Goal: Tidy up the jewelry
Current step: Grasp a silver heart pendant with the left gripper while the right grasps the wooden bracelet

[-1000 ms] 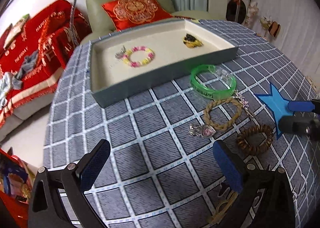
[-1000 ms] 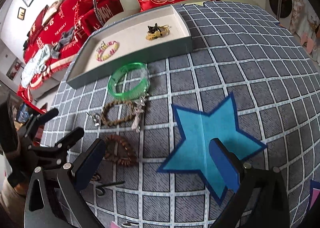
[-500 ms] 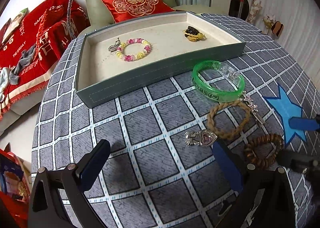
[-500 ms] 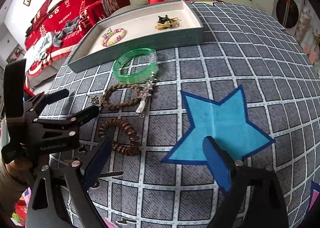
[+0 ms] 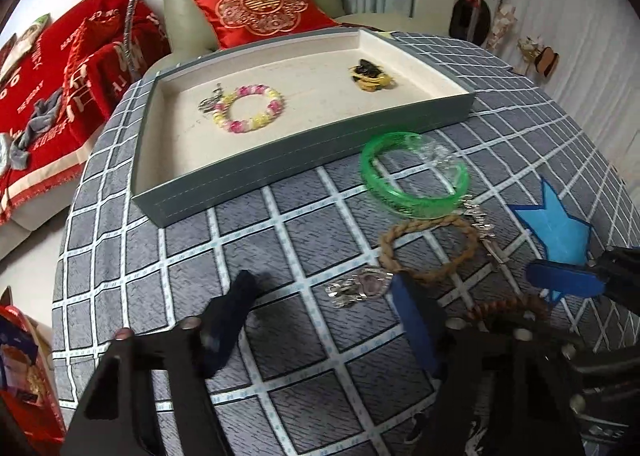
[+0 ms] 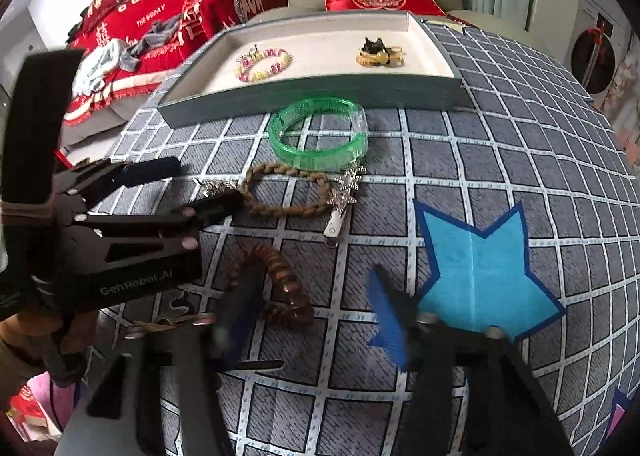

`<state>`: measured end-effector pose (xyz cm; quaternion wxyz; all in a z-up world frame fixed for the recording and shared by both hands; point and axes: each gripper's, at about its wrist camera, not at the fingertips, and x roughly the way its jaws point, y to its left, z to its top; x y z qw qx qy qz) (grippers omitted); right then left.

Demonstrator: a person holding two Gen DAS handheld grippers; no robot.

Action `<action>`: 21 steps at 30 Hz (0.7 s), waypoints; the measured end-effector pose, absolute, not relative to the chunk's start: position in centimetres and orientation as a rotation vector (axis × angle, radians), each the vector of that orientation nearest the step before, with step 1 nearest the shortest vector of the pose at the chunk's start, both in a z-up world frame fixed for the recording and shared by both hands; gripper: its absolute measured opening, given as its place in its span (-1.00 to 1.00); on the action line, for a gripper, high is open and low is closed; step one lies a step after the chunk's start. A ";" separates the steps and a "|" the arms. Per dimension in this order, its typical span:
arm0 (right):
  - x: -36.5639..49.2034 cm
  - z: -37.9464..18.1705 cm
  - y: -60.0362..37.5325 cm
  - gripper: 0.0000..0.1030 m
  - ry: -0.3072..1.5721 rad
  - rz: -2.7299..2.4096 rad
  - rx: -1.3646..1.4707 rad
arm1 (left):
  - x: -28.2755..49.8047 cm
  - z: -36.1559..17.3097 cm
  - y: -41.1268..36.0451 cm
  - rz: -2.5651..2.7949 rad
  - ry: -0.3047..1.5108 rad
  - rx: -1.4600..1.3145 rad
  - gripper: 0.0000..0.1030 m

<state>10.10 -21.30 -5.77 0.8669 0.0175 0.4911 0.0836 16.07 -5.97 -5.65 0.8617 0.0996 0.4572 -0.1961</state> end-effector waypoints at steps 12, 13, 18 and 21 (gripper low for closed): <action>9.6 -5.8 -22.3 -0.74 1.031 0.160 0.093 | 15.2 -5.2 -5.6 -0.448 0.951 0.200 -0.37; 9.6 -5.8 -22.4 -0.75 1.031 0.160 0.103 | 15.2 -5.2 -5.5 -0.446 0.953 0.194 -0.37; 9.3 -5.3 -23.4 -0.76 1.026 0.161 0.155 | 15.0 -4.8 -4.4 -0.439 0.952 0.154 -0.37; 9.2 -4.8 -23.8 -0.76 1.016 0.162 0.173 | 14.8 -4.1 -3.9 -0.438 0.936 0.141 -0.37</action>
